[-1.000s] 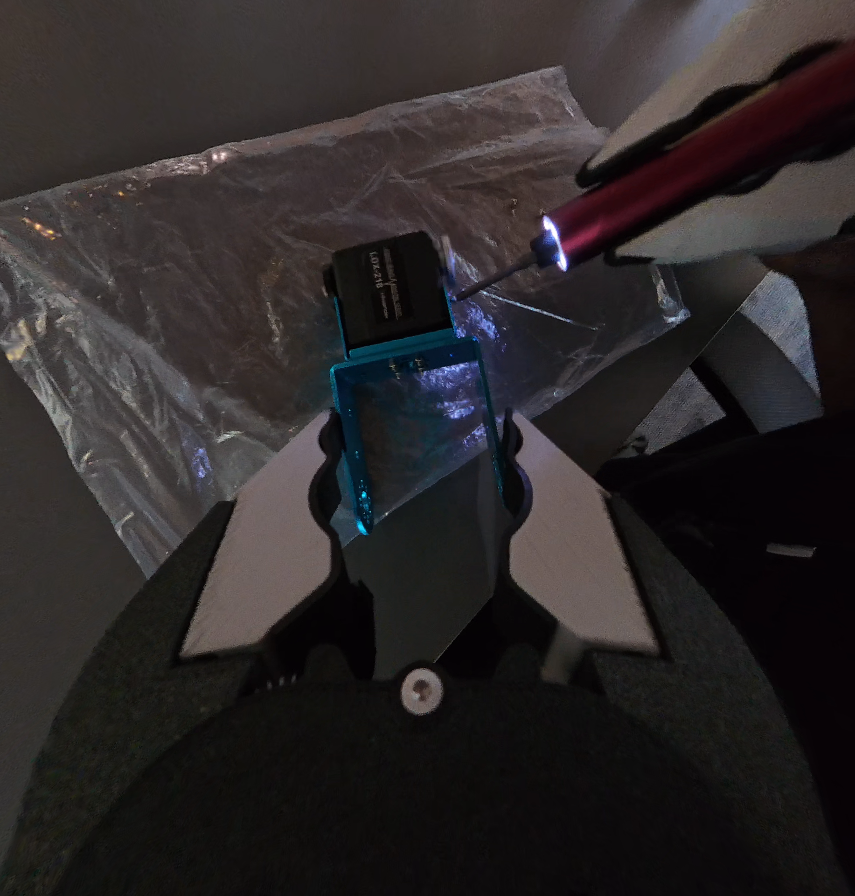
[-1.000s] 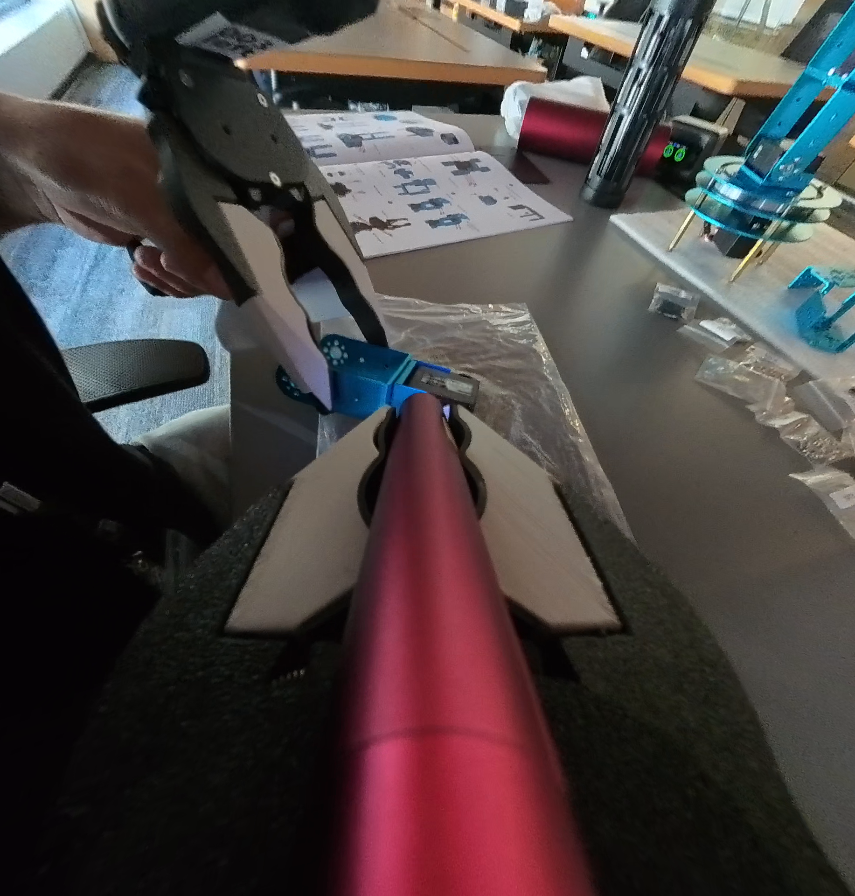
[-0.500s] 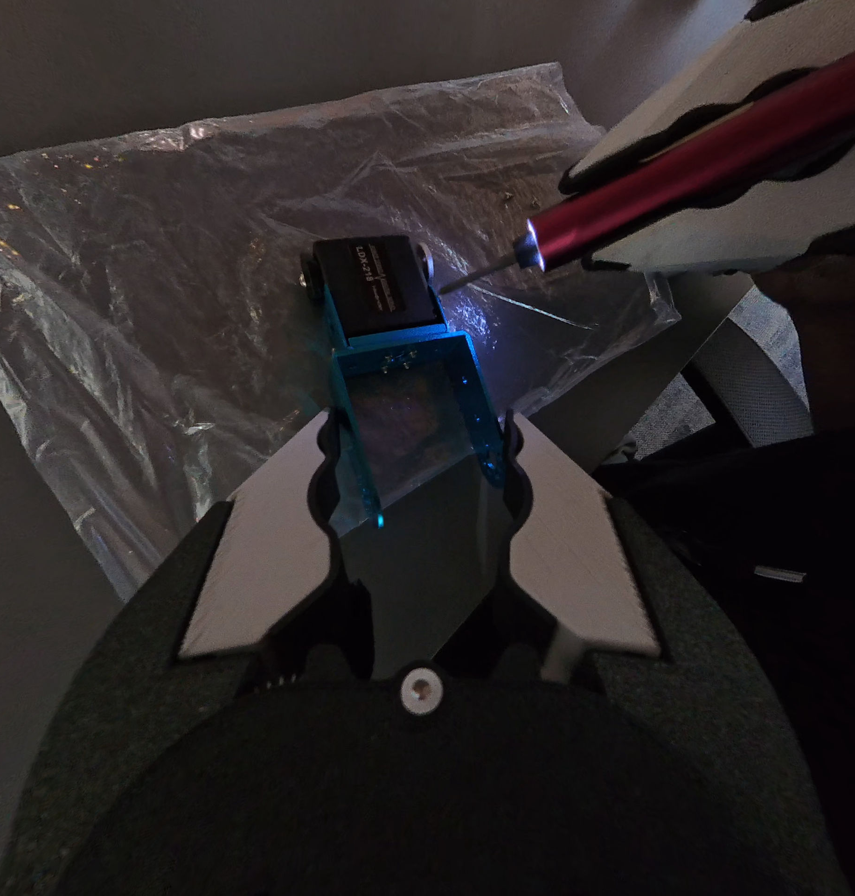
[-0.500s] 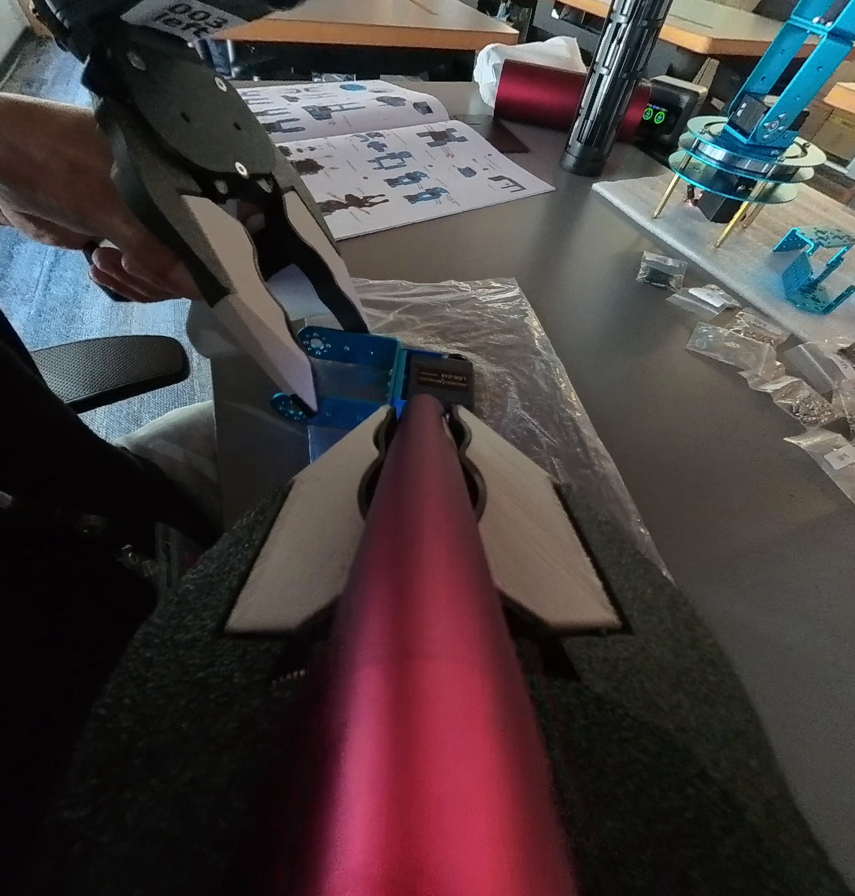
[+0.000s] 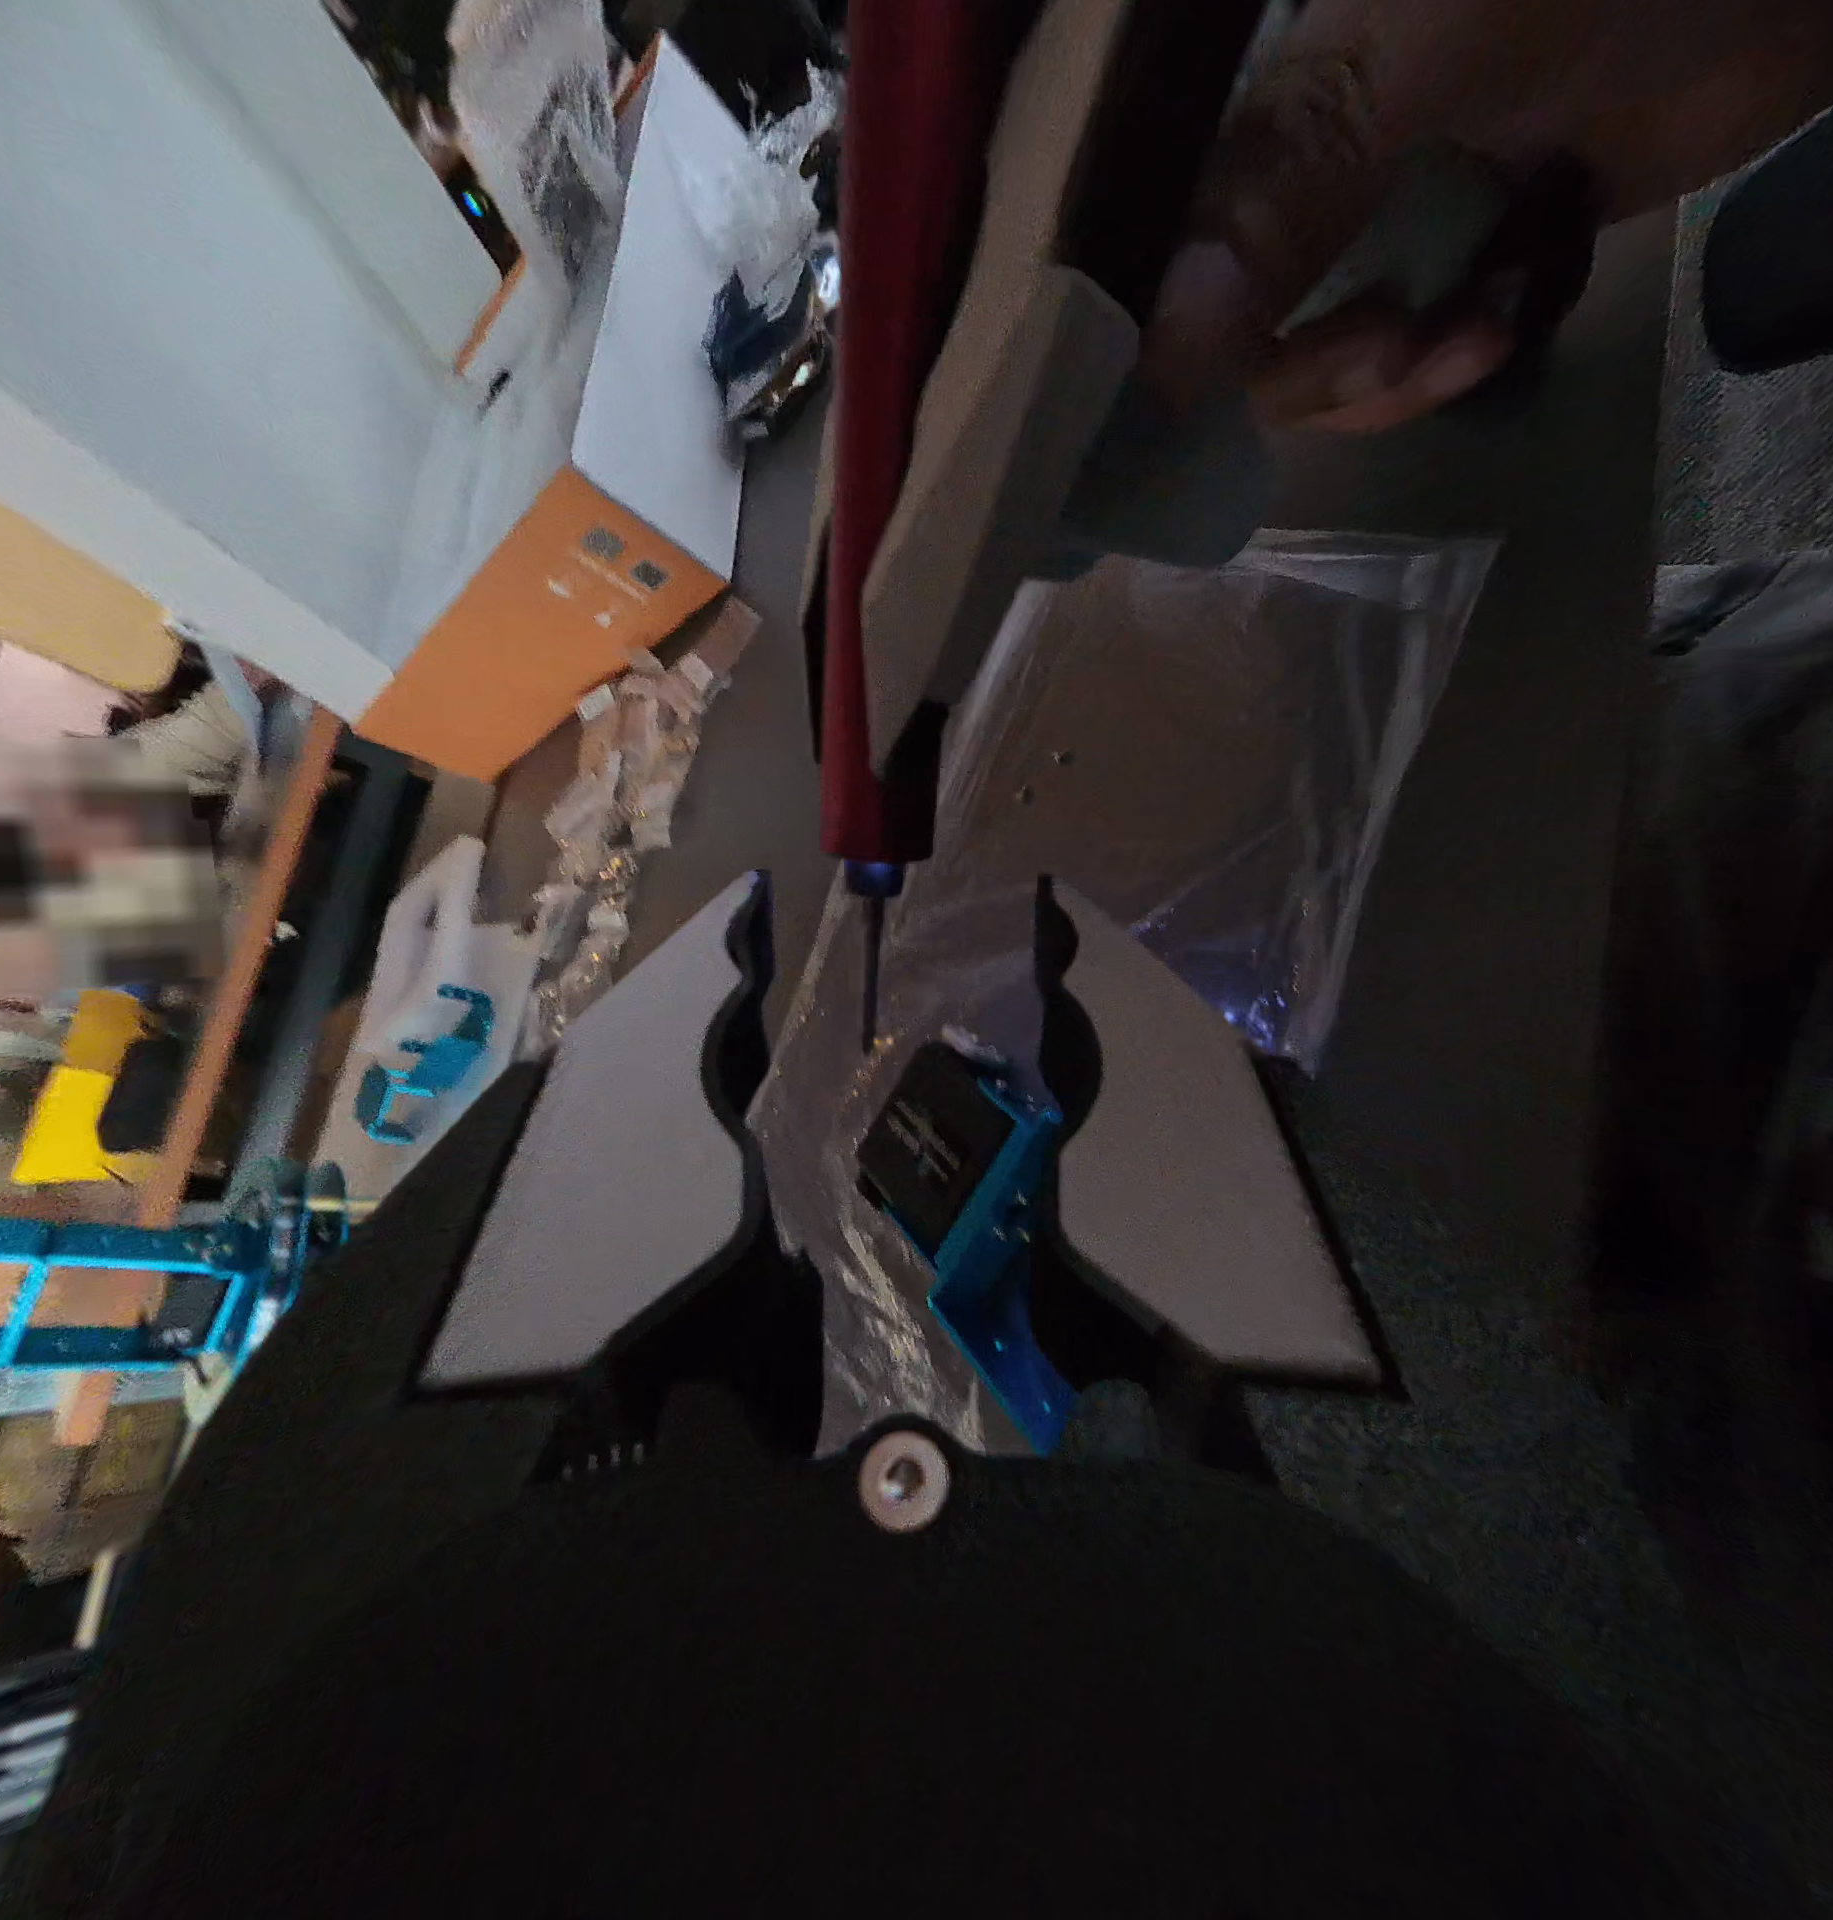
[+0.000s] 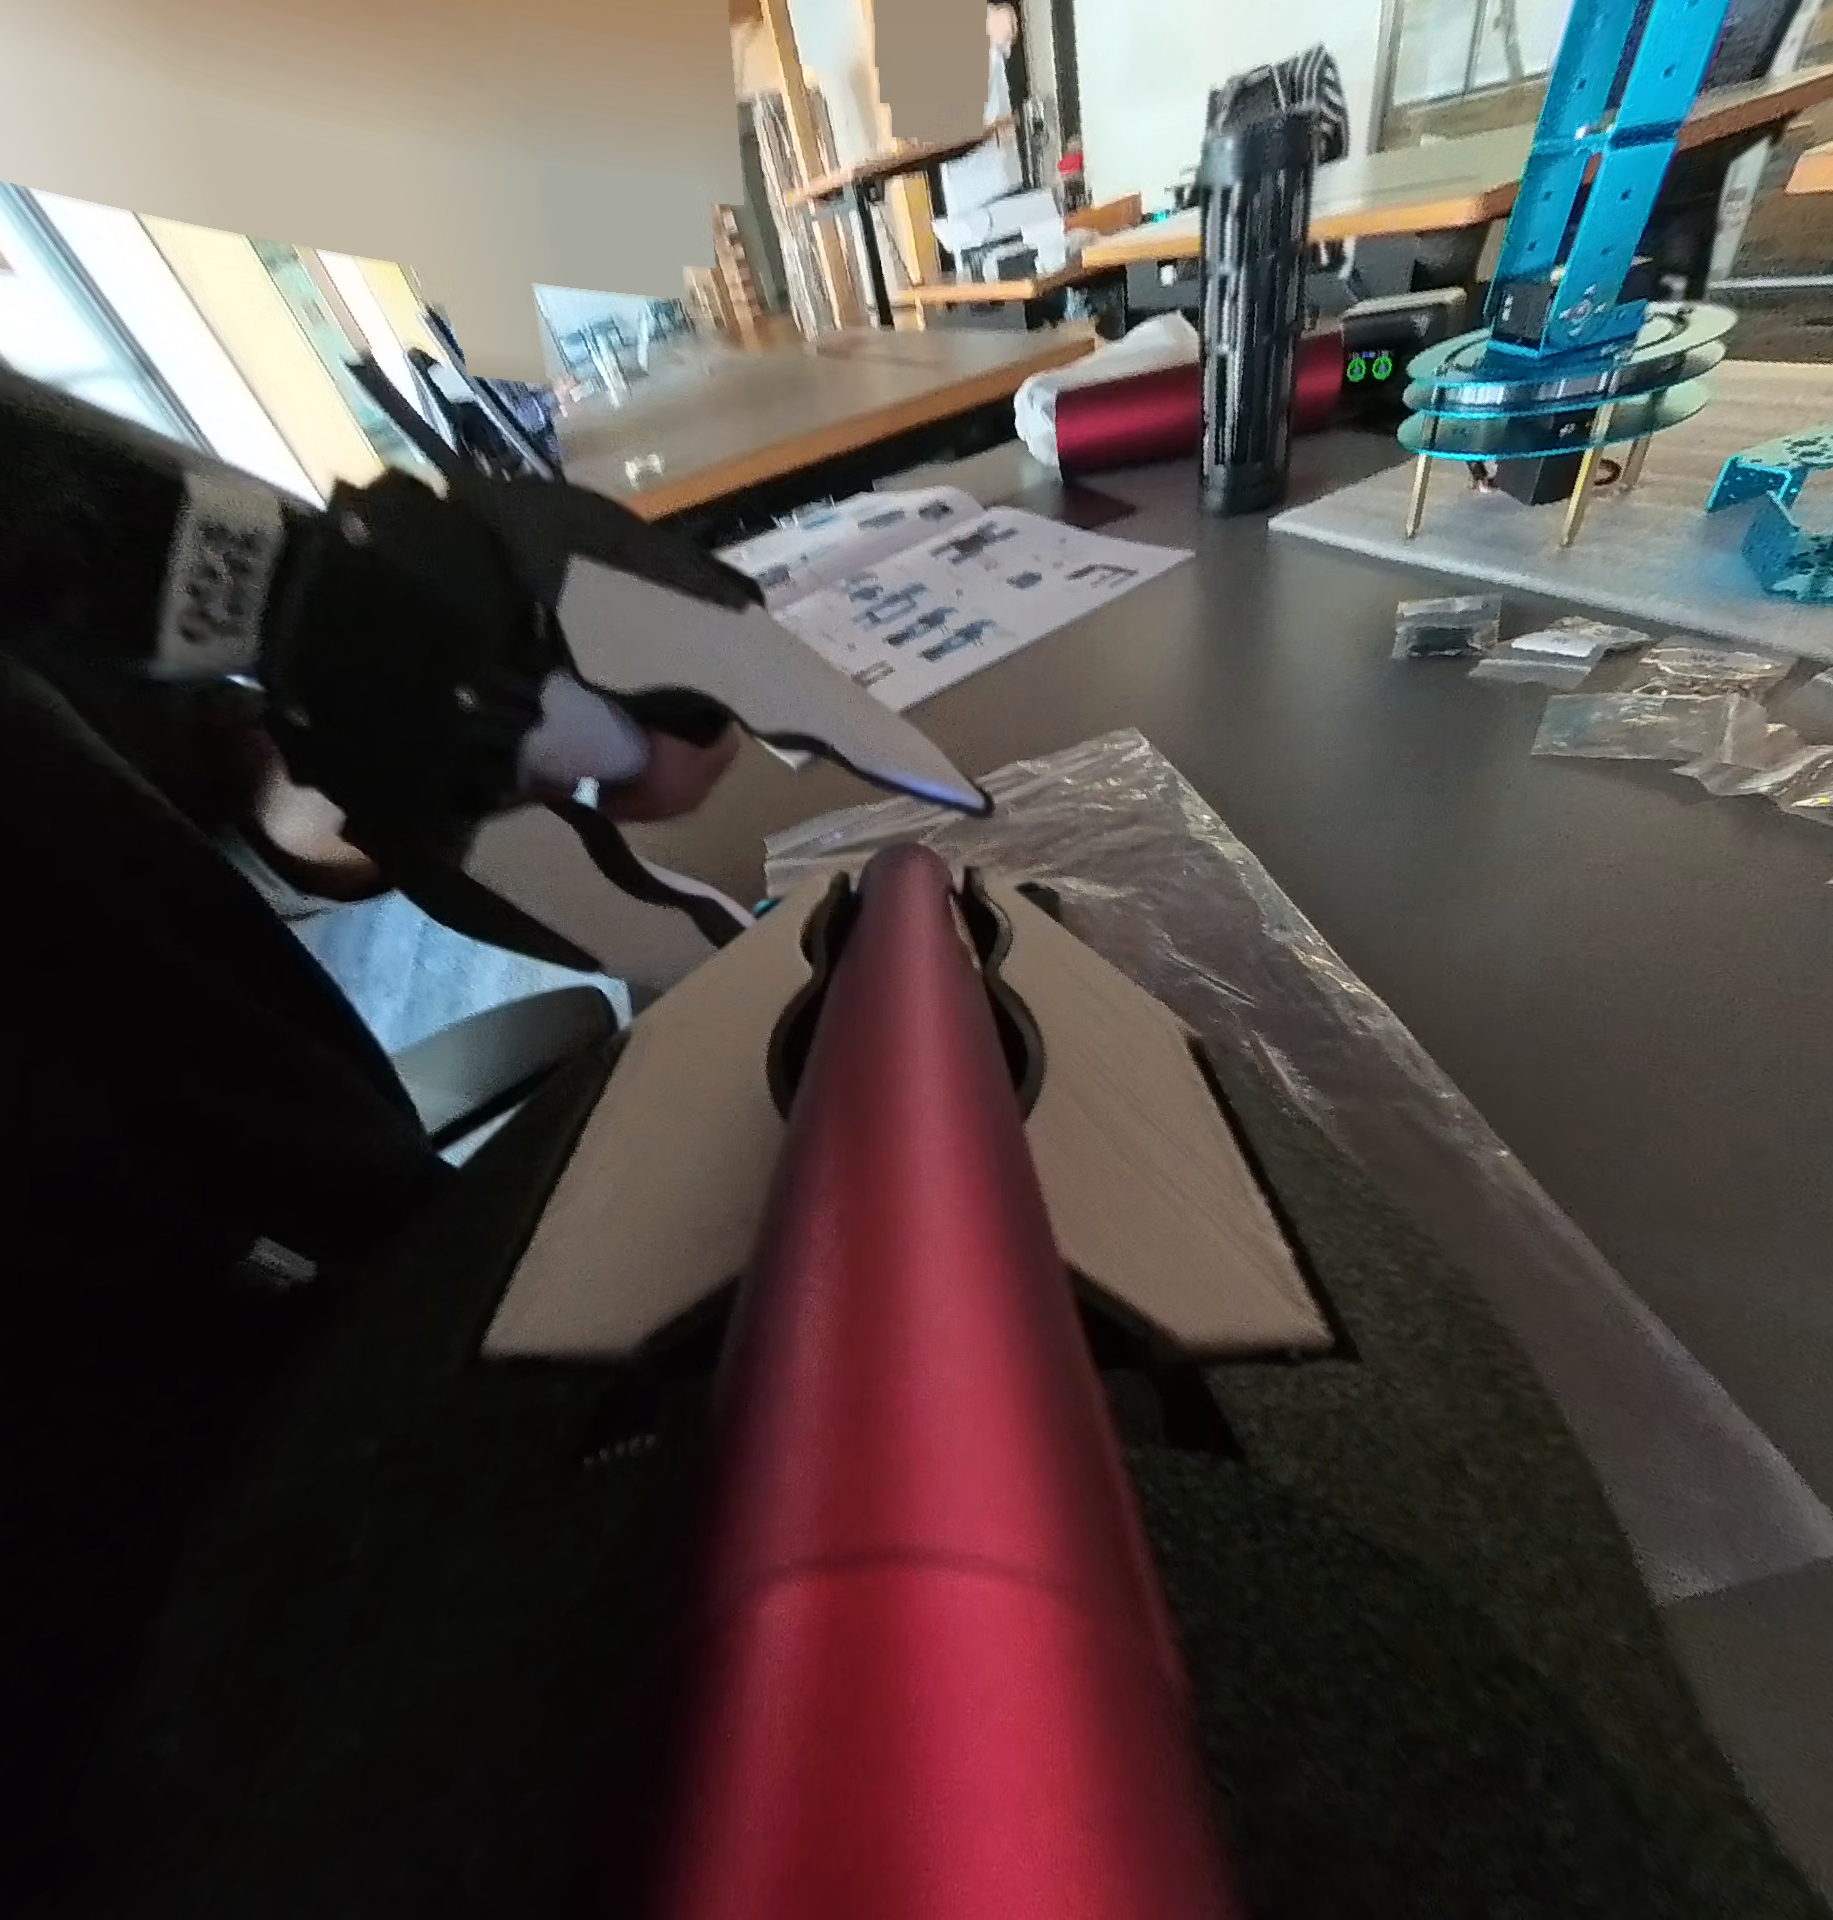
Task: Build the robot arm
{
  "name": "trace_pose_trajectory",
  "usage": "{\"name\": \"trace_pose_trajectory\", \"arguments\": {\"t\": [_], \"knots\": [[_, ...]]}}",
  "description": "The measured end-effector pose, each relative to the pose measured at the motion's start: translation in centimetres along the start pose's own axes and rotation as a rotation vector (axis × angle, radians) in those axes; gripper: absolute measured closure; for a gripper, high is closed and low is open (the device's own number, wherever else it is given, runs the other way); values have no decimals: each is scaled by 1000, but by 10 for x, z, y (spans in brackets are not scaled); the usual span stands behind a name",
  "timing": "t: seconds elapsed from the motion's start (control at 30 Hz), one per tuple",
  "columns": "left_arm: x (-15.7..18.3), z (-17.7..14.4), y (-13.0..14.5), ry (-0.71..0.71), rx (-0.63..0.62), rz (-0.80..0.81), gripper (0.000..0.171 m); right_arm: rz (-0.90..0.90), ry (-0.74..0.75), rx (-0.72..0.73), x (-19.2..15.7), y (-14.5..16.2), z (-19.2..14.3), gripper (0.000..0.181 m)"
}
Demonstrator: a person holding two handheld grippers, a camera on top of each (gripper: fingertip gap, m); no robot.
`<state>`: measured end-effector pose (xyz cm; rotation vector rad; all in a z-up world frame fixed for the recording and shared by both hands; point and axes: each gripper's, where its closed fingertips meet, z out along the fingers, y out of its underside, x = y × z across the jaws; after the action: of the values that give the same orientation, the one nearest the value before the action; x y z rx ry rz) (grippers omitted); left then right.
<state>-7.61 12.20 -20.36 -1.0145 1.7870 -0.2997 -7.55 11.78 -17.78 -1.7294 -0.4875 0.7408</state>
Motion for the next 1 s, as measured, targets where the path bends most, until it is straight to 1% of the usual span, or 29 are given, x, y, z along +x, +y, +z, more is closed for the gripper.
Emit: {"name": "trace_pose_trajectory", "arguments": {"t": [0.03, 0.1, 0.2, 0.23, 0.33, 0.4, 0.47, 0.6, 0.7, 0.77, 0.87, 1.0], "knots": [[1, 3, -4, -5, 20, 24, 128, 14, -7, 20, -2, -2, -2, 159], [-7, 5, -13, -67, 59, 63, 152, 19, 1, 38, -2, -3, -5, 159], [-8, 7, -19, -71, 82, 100, 152, -17, 23, 66, -3, -5, -11, 159], [-6, 6, -21, -53, 89, 99, 153, -32, 24, 63, -4, -4, -12, 159], [2, 6, -21, 79, 98, 51, 153, -134, 33, 51, -8, -2, -15, 158], [3, 5, -21, 106, 104, 67, 153, -179, 37, 40, -9, -2, -15, 160], [5, 5, -21, 126, 101, 85, 152, -189, 30, 25, -10, 0, -16, 158], [12, 5, -17, 201, 96, 65, 152, -178, -2, -3, -12, 7, -15, 158], [11, 6, -18, 195, 97, 75, 152, -176, -6, -8, -11, 6, -16, 158], [10, 6, -15, 193, 81, 101, 152, -162, -5, -13, -10, 7, -14, 159], [12, 6, -12, 207, 66, 97, 152, -147, -4, -35, -10, 10, -12, 160], [11, 7, -12, 184, 55, 88, 153, -184, 23, -33, -10, 10, -12, 160]]}}
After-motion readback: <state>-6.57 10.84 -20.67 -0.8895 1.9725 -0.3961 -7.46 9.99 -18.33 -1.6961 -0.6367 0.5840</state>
